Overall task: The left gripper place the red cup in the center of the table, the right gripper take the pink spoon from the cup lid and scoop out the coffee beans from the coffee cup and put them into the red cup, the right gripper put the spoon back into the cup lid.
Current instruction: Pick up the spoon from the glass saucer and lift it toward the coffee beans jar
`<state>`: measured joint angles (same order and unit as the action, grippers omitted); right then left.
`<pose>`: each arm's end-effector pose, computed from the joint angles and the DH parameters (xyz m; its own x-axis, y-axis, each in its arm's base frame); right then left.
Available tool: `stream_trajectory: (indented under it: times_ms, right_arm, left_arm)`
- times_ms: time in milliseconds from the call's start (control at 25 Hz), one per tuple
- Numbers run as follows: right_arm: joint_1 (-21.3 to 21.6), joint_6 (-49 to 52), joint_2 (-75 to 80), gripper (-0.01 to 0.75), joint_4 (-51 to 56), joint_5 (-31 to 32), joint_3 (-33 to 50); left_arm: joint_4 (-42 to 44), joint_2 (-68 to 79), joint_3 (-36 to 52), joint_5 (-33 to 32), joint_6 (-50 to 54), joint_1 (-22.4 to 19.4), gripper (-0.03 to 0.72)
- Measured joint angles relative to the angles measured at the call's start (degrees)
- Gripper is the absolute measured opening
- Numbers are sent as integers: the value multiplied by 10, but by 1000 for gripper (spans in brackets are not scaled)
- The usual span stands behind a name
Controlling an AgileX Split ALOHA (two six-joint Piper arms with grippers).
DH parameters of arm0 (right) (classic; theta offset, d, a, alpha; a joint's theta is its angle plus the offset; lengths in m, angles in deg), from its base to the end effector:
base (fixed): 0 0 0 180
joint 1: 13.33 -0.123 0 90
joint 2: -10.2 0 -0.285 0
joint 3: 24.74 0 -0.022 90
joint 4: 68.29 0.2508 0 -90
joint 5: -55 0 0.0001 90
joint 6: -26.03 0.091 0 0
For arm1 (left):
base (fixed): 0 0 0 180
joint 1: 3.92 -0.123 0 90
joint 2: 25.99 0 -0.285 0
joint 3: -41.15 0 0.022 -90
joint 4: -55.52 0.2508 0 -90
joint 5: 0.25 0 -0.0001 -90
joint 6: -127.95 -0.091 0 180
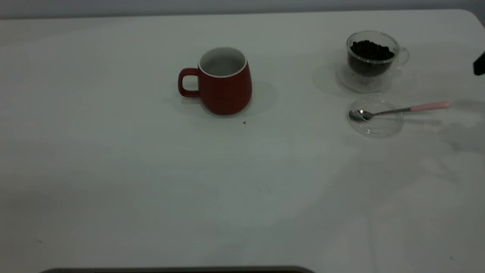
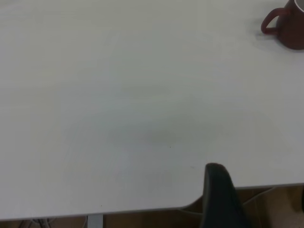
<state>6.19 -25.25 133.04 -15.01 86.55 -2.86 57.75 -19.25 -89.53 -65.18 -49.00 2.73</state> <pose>0.3321 -0.0772 0.0907 -0.9177 0.2837 -0.2781 0.1607 0.9053 0.3932 -0.0089 0.0043 0.2678 -0.5140 0.0230 -0.8575 0.0669 0.9977 -0.0134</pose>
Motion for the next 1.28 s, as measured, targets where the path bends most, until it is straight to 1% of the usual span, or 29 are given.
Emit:
stream_trajectory:
  times_ms: [80,200,360,760,1040,1280]
  right_arm:
    - [34,-53,31,533,53,42,-21]
    - [69,-133,76,533,131,97,-43]
    - [94,-208,128,533,193,138,-61]
    - [98,-224,242,533,207,187,-126]
    - [96,-239,265,533,209,221,-132]
    - [85,-241,273,531,214,222,-135]
  left_arm:
    - [0,0,0,0,0,0,463]
    - [0,0,0,0,0,0,463]
    - [0,0,0,0,0,0,463]
    - [0,0,0,0,0,0,463]
    - [0,0,0,0,0,0,463]
    - [0,0,0,0,0,0,463]
